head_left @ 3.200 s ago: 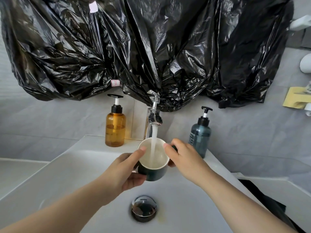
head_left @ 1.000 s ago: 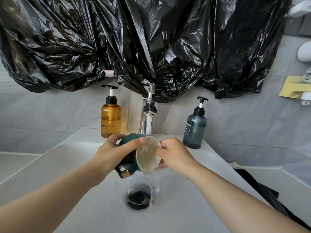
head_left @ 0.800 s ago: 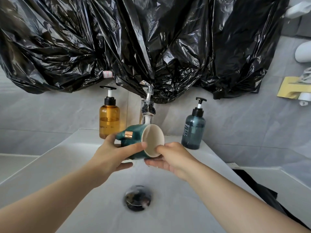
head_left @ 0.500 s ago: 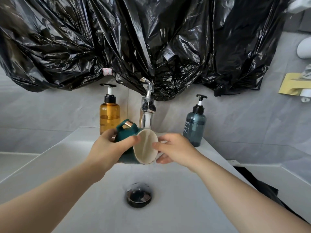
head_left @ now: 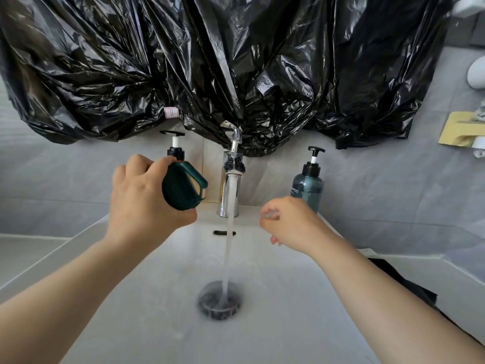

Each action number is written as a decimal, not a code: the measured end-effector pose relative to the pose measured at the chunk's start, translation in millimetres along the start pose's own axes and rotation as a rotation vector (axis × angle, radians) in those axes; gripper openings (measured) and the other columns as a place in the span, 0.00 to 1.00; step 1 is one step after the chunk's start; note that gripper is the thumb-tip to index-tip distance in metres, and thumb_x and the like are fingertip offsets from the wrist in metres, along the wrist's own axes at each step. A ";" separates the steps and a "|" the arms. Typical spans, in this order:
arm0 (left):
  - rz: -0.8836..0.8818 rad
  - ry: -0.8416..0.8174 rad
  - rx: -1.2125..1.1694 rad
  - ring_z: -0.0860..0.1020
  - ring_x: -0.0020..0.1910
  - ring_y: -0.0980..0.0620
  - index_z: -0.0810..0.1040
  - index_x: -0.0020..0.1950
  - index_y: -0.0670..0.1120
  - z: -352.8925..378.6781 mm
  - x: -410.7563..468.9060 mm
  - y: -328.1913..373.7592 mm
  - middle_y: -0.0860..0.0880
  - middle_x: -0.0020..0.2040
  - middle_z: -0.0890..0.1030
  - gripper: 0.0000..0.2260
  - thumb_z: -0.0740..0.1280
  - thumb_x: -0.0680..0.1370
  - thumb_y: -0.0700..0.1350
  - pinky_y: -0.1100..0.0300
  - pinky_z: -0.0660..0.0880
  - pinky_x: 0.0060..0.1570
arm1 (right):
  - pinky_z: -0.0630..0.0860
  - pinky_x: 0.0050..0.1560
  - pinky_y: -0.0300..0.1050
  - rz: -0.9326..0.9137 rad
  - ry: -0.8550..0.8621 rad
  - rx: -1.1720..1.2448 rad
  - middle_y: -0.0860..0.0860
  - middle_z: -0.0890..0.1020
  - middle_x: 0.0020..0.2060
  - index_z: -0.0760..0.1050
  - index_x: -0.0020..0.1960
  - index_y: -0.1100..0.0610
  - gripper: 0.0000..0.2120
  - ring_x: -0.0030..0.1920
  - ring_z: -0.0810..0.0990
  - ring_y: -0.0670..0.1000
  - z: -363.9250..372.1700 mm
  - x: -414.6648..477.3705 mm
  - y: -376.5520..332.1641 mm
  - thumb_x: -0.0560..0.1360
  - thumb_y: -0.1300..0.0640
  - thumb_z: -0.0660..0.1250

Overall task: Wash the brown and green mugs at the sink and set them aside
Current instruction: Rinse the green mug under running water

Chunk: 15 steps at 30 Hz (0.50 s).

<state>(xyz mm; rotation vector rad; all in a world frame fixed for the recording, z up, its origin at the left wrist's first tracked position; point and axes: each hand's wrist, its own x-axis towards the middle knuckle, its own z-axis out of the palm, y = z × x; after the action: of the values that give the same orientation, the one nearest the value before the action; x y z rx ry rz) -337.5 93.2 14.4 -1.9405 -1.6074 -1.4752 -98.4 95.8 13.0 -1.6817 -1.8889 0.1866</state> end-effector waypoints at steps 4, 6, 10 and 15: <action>-0.144 -0.099 -0.142 0.71 0.54 0.47 0.74 0.64 0.54 1.9 -1.1 0.9 0.51 0.52 0.71 0.34 0.81 0.60 0.53 0.57 0.67 0.50 | 0.82 0.45 0.53 -0.005 -0.006 0.004 0.53 0.85 0.46 0.79 0.54 0.55 0.09 0.35 0.85 0.53 1.2 0.1 0.7 0.76 0.55 0.65; -0.347 -0.204 -0.352 0.76 0.49 0.50 0.74 0.59 0.54 4.8 -2.8 2.1 0.51 0.49 0.76 0.31 0.81 0.61 0.57 0.57 0.72 0.45 | 0.83 0.44 0.55 -0.005 -0.025 0.084 0.54 0.85 0.43 0.80 0.51 0.54 0.08 0.35 0.85 0.54 4.7 0.3 0.1 0.76 0.52 0.66; -0.880 -0.349 -0.960 0.81 0.49 0.45 0.75 0.62 0.44 11.7 -7.6 9.5 0.45 0.51 0.80 0.22 0.74 0.72 0.52 0.53 0.81 0.36 | 0.83 0.39 0.48 -0.018 -0.191 0.378 0.55 0.84 0.44 0.78 0.51 0.58 0.13 0.34 0.84 0.52 16.9 -3.2 -11.9 0.79 0.48 0.65; -0.873 -0.436 -0.908 0.81 0.50 0.43 0.76 0.60 0.45 22.0 -14.1 12.0 0.42 0.54 0.80 0.20 0.73 0.73 0.53 0.54 0.82 0.32 | 0.82 0.36 0.43 0.055 -0.266 0.583 0.61 0.84 0.43 0.75 0.56 0.64 0.16 0.35 0.83 0.56 24.4 -7.9 -24.8 0.82 0.52 0.59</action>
<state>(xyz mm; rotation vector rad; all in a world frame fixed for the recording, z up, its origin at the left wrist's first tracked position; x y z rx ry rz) -314.1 95.3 -2.2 -2.1695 -2.4748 -2.6111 -132.0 90.4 2.3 -1.3476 -1.7358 0.9260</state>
